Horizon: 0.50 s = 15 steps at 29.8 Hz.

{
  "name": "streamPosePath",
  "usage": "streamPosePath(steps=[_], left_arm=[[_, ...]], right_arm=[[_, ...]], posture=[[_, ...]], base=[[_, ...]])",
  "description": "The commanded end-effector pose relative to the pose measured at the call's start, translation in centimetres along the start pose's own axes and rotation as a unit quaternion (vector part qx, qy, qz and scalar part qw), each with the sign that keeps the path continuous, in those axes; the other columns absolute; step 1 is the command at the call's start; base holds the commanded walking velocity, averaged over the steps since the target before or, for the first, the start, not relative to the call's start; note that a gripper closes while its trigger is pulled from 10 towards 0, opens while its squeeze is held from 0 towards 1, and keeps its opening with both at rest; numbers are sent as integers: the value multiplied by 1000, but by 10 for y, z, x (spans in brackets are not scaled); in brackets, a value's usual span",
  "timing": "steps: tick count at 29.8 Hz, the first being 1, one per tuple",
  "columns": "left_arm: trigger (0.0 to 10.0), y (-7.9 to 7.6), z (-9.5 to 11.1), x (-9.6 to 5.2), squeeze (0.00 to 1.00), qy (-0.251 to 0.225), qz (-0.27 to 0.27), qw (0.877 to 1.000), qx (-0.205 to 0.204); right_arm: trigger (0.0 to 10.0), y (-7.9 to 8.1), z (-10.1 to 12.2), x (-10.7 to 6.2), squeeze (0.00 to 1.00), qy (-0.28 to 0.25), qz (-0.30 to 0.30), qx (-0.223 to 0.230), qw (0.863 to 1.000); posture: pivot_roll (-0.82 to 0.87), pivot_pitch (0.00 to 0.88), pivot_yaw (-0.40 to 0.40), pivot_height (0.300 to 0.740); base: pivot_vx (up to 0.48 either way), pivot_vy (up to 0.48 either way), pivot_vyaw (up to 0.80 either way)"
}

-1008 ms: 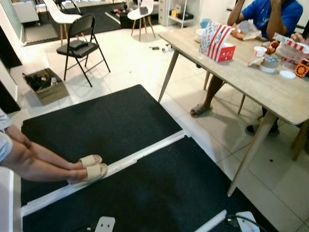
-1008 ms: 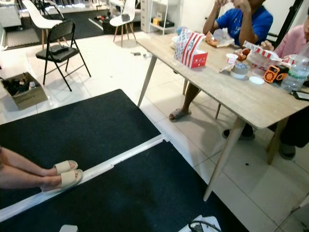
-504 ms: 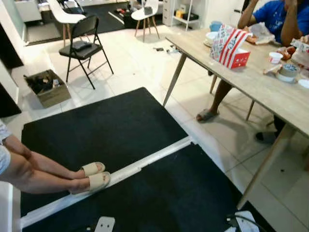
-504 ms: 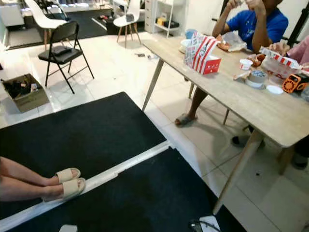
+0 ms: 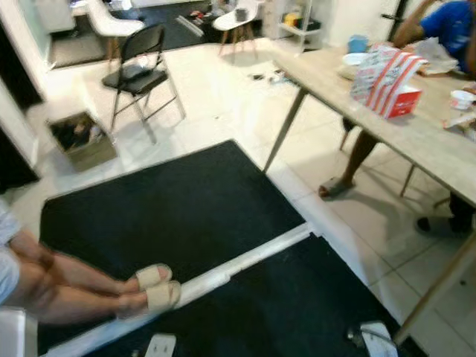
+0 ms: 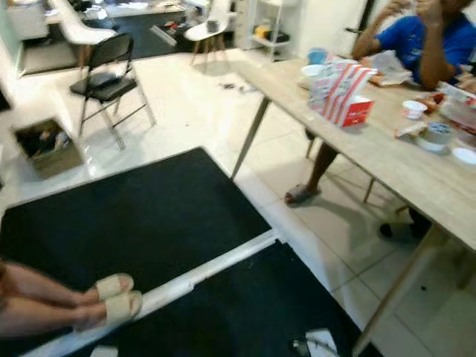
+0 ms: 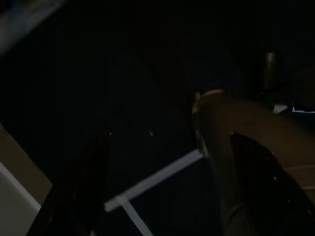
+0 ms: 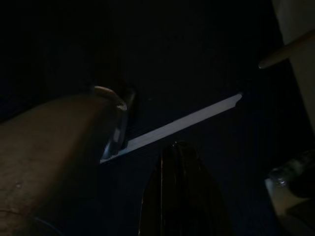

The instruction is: Restocking fridge

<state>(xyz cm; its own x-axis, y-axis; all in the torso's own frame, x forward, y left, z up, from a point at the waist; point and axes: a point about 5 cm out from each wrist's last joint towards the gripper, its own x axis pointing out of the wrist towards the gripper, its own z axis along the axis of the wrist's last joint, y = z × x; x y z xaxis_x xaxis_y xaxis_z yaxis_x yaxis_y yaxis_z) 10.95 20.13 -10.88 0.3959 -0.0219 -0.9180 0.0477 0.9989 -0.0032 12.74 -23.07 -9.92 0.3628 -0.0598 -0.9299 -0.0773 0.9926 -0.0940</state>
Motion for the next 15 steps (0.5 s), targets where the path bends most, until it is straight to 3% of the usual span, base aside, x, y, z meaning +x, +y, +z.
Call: streamPosePath(steps=[1,15], left_arm=[[10000,-1,1,0,0,3,-3,1000,6],[10000,-2,0,1,0,3,-5,1000,7]], right_arm=[[10000,-5,-1,-1,0,0,-8,8,1000],[10000,-6,0,-1,0,-1,-11,2,1000]], posture=[[-20,0,25,740],[-20,0,20,740]], base=[[255,0,-769],[256,0,-30]])
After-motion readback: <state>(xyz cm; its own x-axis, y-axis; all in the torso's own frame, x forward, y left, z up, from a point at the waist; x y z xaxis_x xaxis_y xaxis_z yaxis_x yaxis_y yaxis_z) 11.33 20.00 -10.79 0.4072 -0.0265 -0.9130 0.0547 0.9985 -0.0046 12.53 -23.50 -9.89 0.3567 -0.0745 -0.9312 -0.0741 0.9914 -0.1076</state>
